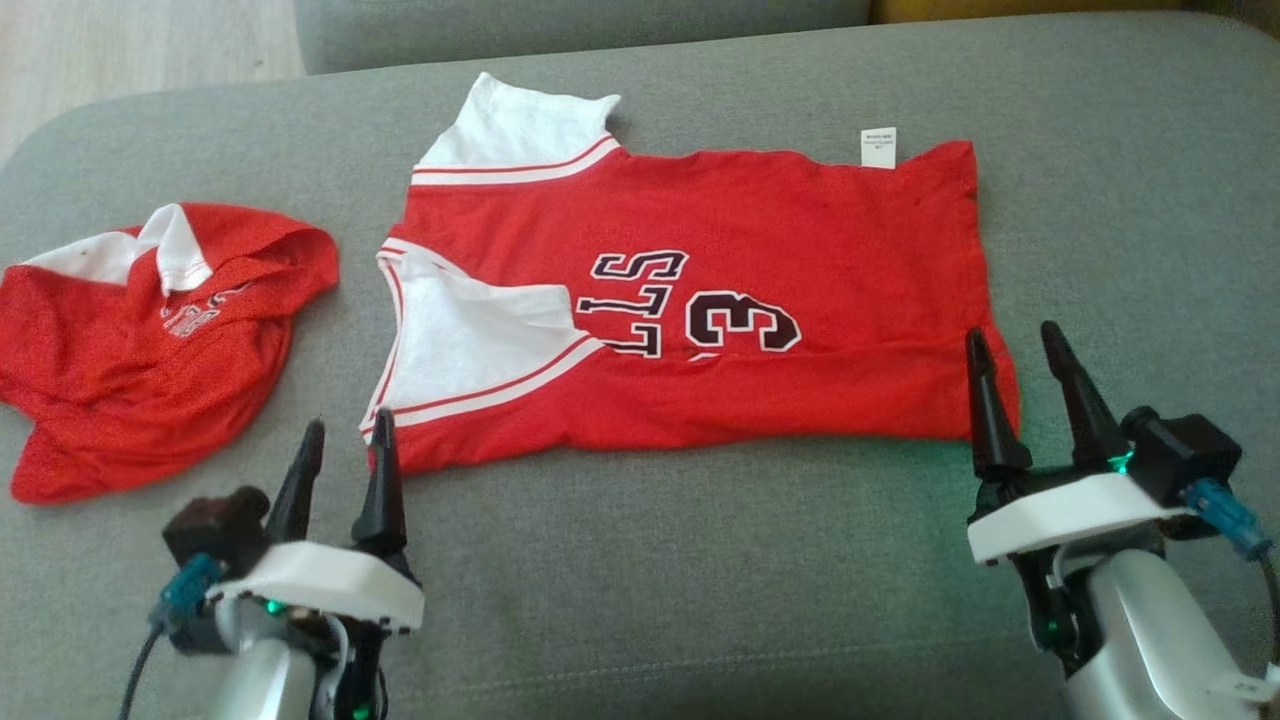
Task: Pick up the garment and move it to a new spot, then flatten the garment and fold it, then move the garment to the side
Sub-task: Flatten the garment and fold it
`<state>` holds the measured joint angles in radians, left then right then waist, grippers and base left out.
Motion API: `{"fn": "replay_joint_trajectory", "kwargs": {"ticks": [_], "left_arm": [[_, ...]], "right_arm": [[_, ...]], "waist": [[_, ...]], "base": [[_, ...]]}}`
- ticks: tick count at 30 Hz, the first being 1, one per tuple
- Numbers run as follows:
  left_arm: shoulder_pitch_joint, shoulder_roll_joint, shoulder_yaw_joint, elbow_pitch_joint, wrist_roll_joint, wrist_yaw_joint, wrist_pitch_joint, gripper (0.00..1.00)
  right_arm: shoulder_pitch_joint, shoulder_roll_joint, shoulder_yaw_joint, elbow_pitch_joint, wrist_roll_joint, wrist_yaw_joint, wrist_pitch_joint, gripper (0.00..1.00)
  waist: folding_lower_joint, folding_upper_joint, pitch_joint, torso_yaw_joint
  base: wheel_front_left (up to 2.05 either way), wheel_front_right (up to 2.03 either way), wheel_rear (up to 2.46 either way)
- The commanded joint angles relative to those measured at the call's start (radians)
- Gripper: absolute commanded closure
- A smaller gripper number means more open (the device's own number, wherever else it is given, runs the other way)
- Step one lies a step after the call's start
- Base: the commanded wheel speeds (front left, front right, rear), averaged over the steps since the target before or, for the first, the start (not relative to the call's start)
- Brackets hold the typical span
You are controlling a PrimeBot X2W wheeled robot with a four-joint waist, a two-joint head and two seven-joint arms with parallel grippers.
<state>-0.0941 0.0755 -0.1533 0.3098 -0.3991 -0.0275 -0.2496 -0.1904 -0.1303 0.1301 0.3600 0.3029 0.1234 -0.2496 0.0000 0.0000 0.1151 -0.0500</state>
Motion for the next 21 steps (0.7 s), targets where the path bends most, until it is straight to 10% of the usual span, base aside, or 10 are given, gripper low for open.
{"fn": "replay_joint_trajectory", "kwargs": {"ticks": [1,20,21], "left_arm": [[-0.051,0.001,0.043,0.02,0.025,-0.002,-0.012,0.0],[-0.241,0.024,0.076,0.482,0.071,0.075,-0.011,0.0],[-0.247,0.024,0.071,0.494,0.071,0.065,-0.011,0.53]], "right_arm": [[-0.015,0.007,0.012,-0.05,-0.012,0.007,0.005,0.0],[-0.012,0.032,0.0,-0.11,-0.03,0.007,0.026,0.0],[-0.012,0.032,-0.002,-0.11,-0.03,0.007,0.026,0.0]], "waist": [[0.0,0.0,0.007,-0.013],[0.0,0.0,0.064,-0.102],[0.0,0.0,0.065,-0.102]], "base": [[0.0,0.0,0.0],[0.0,0.0,0.0],[0.0,0.0,0.0]]}}
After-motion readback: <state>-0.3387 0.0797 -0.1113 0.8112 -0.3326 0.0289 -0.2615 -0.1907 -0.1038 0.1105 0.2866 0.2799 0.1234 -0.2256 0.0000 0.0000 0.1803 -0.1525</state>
